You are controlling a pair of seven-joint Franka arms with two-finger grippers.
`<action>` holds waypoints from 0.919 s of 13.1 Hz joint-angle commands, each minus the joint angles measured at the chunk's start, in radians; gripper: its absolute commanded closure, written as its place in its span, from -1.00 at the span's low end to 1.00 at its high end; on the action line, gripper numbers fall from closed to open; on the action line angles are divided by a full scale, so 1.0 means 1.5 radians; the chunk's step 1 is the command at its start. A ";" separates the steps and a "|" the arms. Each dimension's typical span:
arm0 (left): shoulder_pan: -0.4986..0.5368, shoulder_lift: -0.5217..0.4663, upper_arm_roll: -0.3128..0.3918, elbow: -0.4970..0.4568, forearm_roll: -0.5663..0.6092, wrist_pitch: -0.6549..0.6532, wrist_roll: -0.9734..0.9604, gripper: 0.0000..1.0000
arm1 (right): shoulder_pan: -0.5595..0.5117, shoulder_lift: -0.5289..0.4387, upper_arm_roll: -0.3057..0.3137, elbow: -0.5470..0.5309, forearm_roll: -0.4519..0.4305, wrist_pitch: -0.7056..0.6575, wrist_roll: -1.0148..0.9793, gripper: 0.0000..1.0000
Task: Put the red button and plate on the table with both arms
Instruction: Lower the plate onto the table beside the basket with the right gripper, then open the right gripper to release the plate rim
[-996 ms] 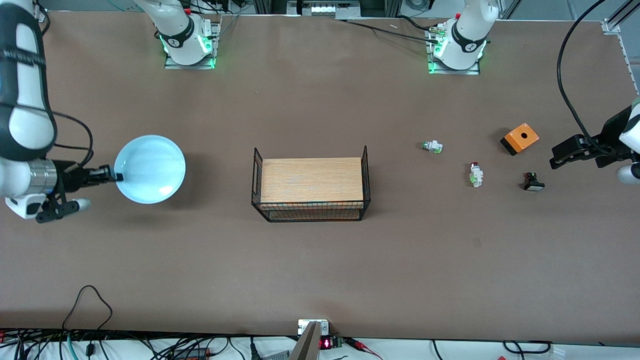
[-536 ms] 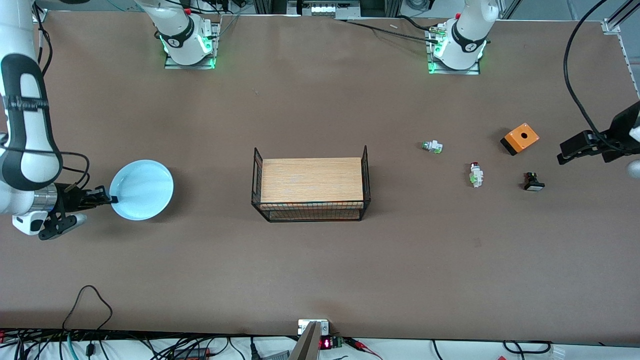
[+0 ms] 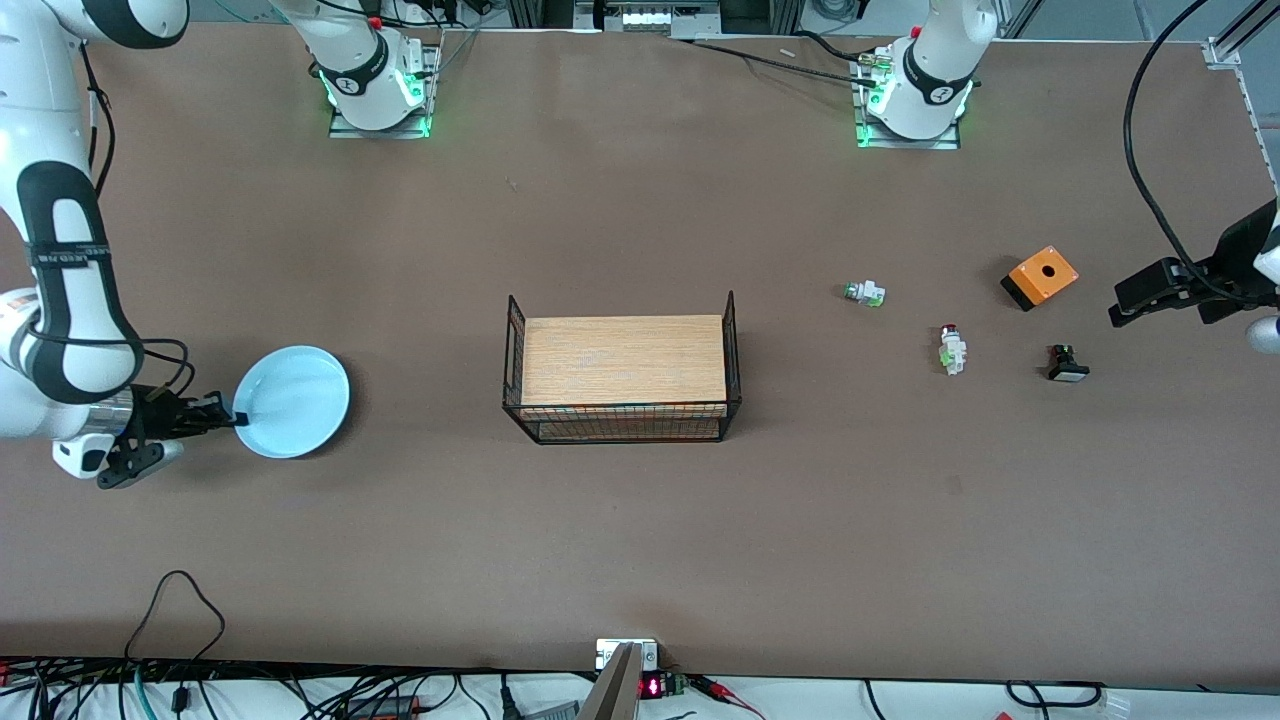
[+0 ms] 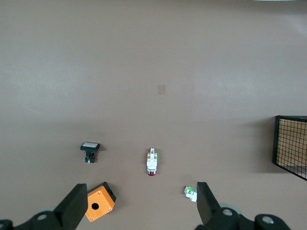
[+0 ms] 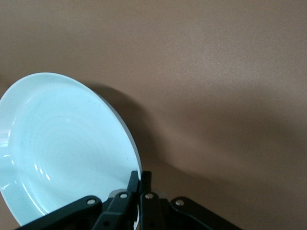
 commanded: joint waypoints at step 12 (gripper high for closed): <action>0.002 -0.016 -0.003 -0.011 -0.004 -0.014 0.010 -1.00 | -0.012 0.015 0.016 0.009 0.031 0.016 -0.014 0.27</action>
